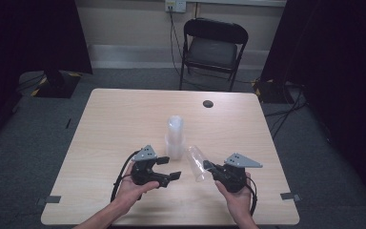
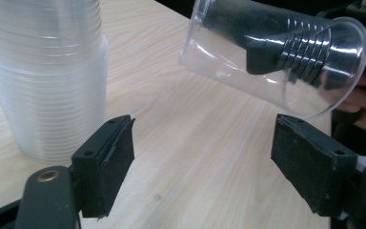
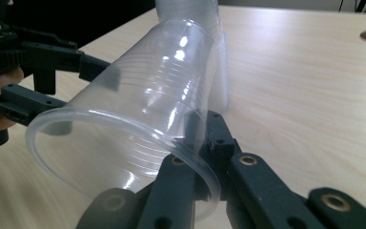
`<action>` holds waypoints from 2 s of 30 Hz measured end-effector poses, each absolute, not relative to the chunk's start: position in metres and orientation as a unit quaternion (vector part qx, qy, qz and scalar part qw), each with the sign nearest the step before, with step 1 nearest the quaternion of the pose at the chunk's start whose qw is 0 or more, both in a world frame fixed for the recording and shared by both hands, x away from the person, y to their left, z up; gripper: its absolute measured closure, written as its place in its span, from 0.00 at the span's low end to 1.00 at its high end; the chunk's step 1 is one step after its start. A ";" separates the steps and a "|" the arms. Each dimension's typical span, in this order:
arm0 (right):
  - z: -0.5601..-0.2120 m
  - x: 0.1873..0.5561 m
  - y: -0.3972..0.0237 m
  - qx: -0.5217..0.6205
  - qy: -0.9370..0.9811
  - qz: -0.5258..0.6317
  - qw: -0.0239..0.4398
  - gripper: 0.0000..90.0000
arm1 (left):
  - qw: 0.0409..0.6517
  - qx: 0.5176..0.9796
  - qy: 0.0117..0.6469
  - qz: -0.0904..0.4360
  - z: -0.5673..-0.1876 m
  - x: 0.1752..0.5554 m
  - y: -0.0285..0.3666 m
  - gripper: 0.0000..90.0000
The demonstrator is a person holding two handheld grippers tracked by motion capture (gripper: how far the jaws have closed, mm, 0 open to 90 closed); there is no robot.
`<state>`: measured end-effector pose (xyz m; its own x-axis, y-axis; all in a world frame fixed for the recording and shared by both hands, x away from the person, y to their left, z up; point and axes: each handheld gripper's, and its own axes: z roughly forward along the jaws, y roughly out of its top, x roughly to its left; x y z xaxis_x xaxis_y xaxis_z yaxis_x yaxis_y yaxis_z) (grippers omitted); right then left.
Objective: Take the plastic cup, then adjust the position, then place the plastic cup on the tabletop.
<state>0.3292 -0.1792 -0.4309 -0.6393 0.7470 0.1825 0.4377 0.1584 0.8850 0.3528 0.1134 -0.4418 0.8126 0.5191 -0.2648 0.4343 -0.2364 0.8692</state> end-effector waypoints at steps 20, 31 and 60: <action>-0.433 0.339 -0.182 0.418 0.786 0.453 0.043 1.00 | 0.484 0.845 0.204 0.101 -0.440 0.339 0.104 0.20; -0.431 0.344 -0.177 0.410 0.805 0.428 -0.015 1.00 | 0.480 0.851 0.171 0.123 -0.441 0.334 0.101 0.18; -0.445 0.346 -0.153 0.381 0.840 0.375 -0.096 0.98 | 0.453 0.881 0.039 0.129 -0.447 0.312 0.076 0.17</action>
